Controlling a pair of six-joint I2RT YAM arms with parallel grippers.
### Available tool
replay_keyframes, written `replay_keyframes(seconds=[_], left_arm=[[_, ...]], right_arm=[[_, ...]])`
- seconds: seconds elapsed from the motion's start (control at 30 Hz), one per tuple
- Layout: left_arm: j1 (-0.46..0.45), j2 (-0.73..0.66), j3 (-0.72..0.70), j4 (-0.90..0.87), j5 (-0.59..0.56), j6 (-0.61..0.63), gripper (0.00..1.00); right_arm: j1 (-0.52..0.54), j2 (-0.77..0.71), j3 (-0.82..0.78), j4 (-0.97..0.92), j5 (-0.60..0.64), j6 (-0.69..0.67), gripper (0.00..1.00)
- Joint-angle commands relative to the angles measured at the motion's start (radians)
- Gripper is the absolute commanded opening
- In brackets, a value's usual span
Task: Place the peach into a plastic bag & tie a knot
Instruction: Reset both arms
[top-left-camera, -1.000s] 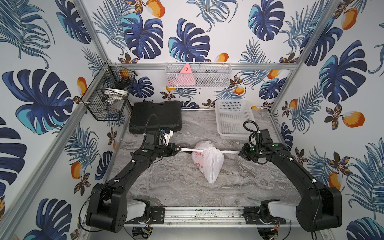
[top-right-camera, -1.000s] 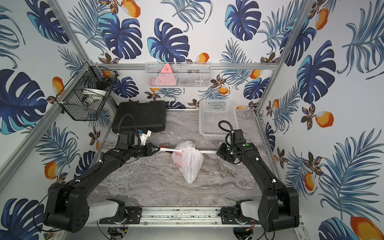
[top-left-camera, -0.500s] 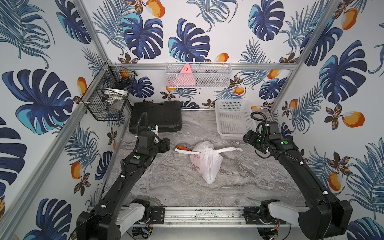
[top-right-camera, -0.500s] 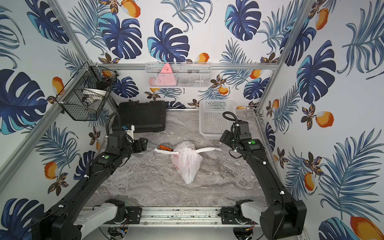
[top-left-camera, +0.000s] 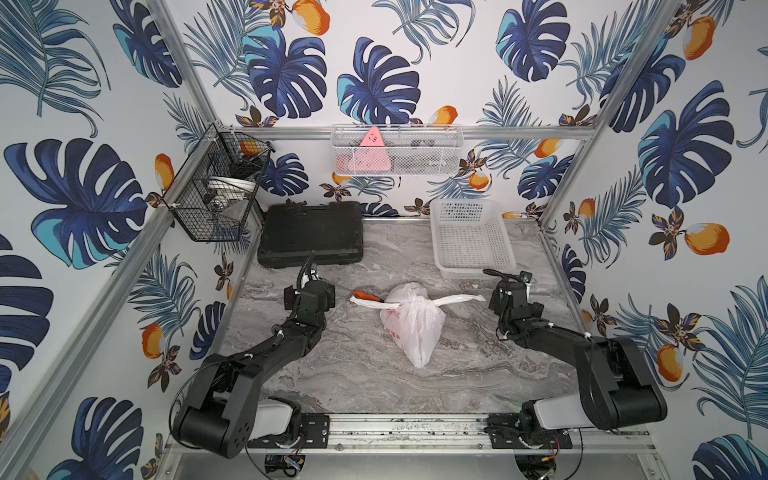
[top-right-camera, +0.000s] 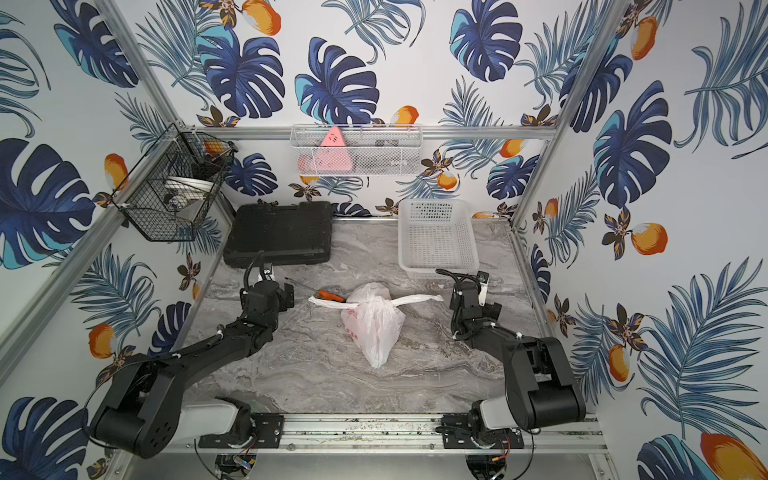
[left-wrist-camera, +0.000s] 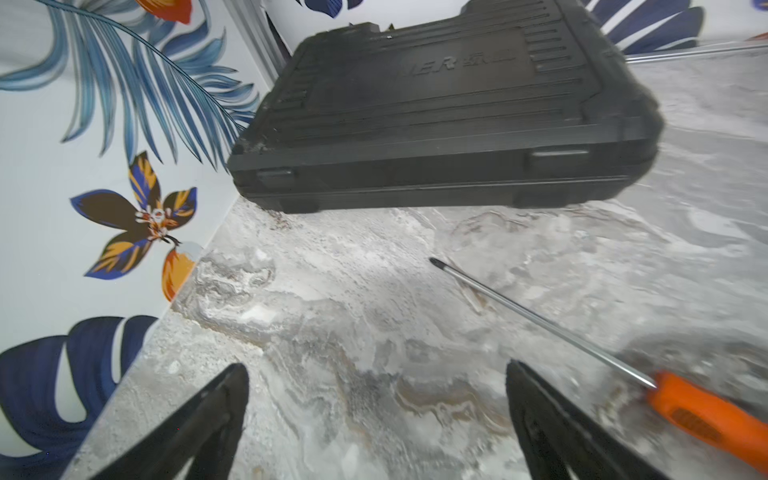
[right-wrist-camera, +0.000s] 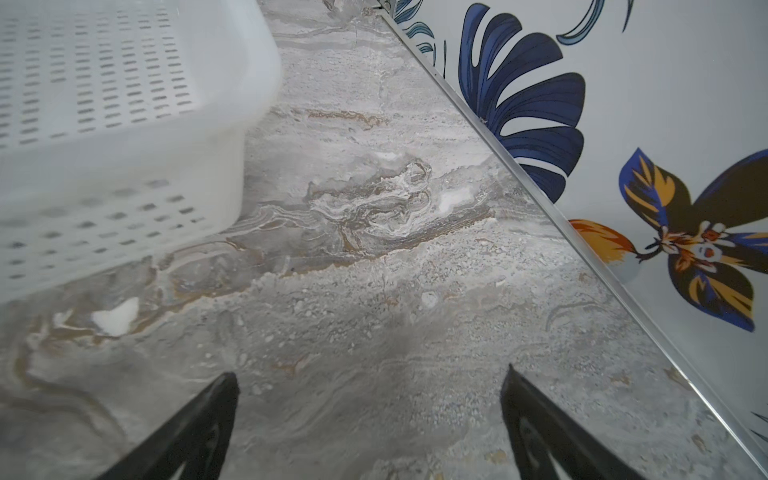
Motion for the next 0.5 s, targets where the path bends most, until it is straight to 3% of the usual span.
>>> replay_keyframes(seconds=[0.0,0.1,0.17,0.23,0.33,0.47], left_arm=[[0.022,0.103,-0.038,0.299,-0.042,0.033,0.99],[0.023,0.214,-0.059,0.425,0.012,0.052,0.99],[0.027,0.245,-0.080,0.507,0.026,0.066,0.99],[0.028,0.245,-0.070,0.467,0.054,0.060,0.99],[0.033,0.244,-0.074,0.474,0.074,0.062,0.99],[0.062,0.254,-0.130,0.568,0.207,0.068,0.99]], right_arm=[[0.003,0.057,-0.053,0.468,0.049,-0.153,0.99],[-0.007,0.057,-0.053,0.459,0.000,-0.105,1.00],[-0.022,0.103,-0.125,0.644,-0.073,-0.110,0.99],[-0.014,0.166,-0.164,0.833,-0.110,-0.193,0.99],[-0.027,0.101,-0.144,0.659,-0.150,-0.132,0.99],[-0.080,0.208,-0.169,0.827,-0.258,-0.136,0.99]])
